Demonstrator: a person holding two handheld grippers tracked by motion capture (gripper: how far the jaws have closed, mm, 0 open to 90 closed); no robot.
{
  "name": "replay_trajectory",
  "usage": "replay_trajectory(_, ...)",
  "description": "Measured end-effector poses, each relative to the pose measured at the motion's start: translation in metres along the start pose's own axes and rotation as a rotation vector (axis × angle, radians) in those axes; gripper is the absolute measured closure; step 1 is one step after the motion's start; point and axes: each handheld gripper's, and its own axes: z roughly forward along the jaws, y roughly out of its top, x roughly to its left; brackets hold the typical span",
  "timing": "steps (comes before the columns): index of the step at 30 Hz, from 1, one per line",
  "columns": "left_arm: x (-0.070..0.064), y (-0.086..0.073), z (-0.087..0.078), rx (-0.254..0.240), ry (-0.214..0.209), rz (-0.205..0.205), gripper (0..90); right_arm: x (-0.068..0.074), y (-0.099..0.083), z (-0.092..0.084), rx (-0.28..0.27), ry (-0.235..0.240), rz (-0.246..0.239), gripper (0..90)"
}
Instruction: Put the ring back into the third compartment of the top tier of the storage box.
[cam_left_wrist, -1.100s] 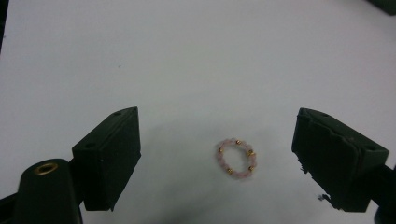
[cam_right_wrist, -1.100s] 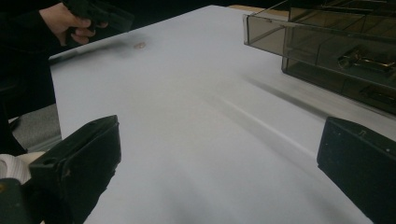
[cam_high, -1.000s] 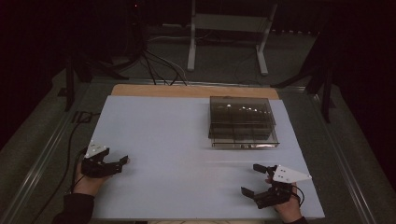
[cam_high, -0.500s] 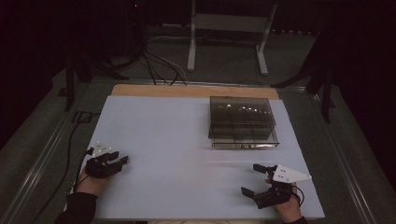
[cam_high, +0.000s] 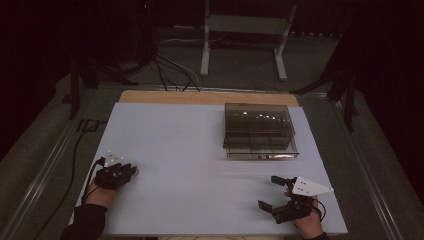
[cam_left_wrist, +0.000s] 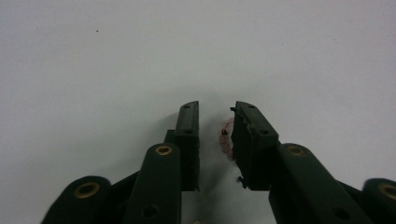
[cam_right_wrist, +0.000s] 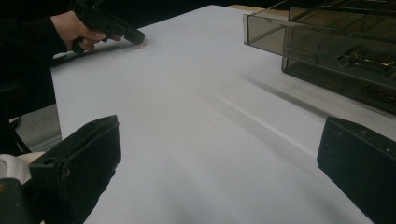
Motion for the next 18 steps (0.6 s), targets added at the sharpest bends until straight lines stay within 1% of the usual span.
replay_trajectory(2,-0.0005,0.0008,0.0002,0.005,0.0,0.009,77.2,0.0001,-0.0002,0.0003,0.002,-0.001,-0.001,0.0)
replay_trajectory(3,-0.0005,0.0008,0.0002,0.005,0.0,0.009,77.5,0.0001,-0.0002,0.0003,0.002,-0.001,-0.001,0.0)
replay_trajectory(5,-0.0022,0.0021,0.0005,0.014,0.002,0.023,79.1,0.0001,-0.0001,0.0004,0.003,-0.001,-0.001,0.0)
replay_trajectory(10,-0.0071,0.0052,0.0015,0.035,0.016,0.046,85.6,0.0,-0.0002,0.0003,0.004,-0.003,0.001,0.0)
replay_trajectory(13,-0.0079,0.0071,0.002,0.047,0.015,0.047,87.2,0.0001,-0.0002,0.0004,0.004,-0.003,0.0,0.0)
replay_trajectory(14,-0.0078,0.0081,0.0023,0.054,0.014,0.039,87.2,0.0004,-0.0003,0.0005,0.006,-0.004,-0.001,0.0)
replay_trajectory(18,-0.0076,0.0086,0.0027,0.056,0.011,0.027,88.3,0.0004,-0.0001,0.0003,0.005,-0.003,-0.003,0.0)
